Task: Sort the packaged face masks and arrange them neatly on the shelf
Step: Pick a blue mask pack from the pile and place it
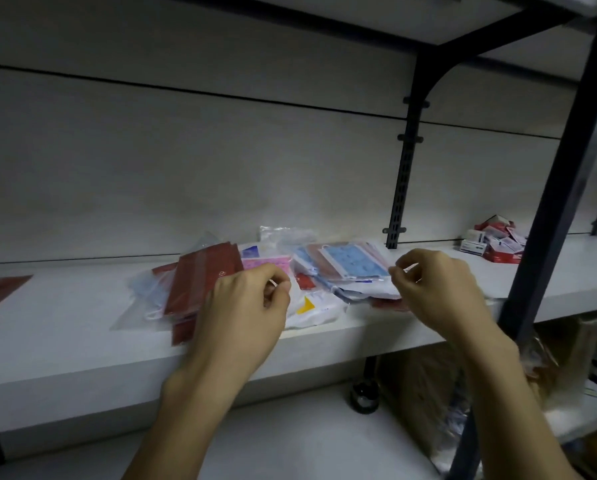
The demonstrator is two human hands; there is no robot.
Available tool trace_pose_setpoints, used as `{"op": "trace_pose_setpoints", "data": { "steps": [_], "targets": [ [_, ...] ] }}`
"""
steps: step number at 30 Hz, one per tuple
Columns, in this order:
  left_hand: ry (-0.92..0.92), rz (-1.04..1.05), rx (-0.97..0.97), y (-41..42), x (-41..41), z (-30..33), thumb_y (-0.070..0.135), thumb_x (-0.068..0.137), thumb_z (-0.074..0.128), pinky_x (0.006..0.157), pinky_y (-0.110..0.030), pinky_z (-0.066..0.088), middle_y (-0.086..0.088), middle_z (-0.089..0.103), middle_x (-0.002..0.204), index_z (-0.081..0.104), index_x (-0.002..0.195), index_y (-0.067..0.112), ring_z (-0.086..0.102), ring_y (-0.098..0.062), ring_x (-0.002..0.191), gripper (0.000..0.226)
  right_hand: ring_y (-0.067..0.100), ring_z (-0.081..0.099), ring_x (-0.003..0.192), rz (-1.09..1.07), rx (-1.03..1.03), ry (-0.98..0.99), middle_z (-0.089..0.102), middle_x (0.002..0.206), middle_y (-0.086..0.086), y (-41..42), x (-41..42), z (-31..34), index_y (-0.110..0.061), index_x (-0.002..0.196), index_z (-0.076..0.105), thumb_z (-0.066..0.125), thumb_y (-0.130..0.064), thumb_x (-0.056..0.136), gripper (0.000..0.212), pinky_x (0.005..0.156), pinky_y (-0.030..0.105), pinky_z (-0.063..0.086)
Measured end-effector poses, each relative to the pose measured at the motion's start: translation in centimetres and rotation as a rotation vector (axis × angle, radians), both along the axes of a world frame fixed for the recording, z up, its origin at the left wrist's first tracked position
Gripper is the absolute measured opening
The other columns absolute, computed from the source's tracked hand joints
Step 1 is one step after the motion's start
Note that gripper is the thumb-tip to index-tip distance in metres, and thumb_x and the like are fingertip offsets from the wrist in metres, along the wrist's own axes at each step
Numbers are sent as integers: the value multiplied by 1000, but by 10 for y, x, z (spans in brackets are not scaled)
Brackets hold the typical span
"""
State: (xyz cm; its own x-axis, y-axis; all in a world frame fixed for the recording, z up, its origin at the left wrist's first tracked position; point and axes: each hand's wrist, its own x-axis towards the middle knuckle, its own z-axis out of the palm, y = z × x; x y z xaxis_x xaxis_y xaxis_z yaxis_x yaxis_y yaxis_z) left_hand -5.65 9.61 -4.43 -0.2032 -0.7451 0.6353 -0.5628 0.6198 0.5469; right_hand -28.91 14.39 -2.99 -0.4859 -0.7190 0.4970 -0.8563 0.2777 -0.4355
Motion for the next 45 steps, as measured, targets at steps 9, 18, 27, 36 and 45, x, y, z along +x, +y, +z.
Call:
{"op": "trace_pose_setpoints", "data": {
  "steps": [9,18,27,36,45],
  "targets": [
    [-7,60,-99,-32,-21,12,25,87,62,57,-7,34,17,57,60,66,79,30,51,4,59,10,35,58,100,-176,50,-19,67,106,15,-60,-34,-17,-10,111,63,55,-45,91,41,79,38,48],
    [-36,137,-91,-43,-54,17,27,88,60,53,-9,33,16,59,60,64,79,31,53,3,59,10,21,59,72,4,147,-270,67,78,6,-85,-72,-3,-7,85,75,77,-32,76,26,58,30,47],
    [-58,180,-55,-43,-111,16,28,87,59,63,-29,47,14,62,65,63,79,29,58,-7,65,9,25,61,81,21,64,-390,65,87,5,-74,-127,1,-19,81,66,58,-19,82,8,75,38,54],
    [-268,374,106,-52,-154,7,35,92,52,68,-31,44,2,64,91,61,94,25,61,-24,91,14,10,58,50,194,162,-612,67,76,8,-58,-153,5,-2,119,58,77,-26,81,48,45,21,45],
    [-415,506,245,-53,-163,10,41,91,59,78,-31,42,-4,60,120,56,118,21,57,-28,110,34,16,65,65,295,123,-641,70,80,7,-69,-160,-7,-13,93,65,74,-18,83,14,48,24,47]
  ]
}}
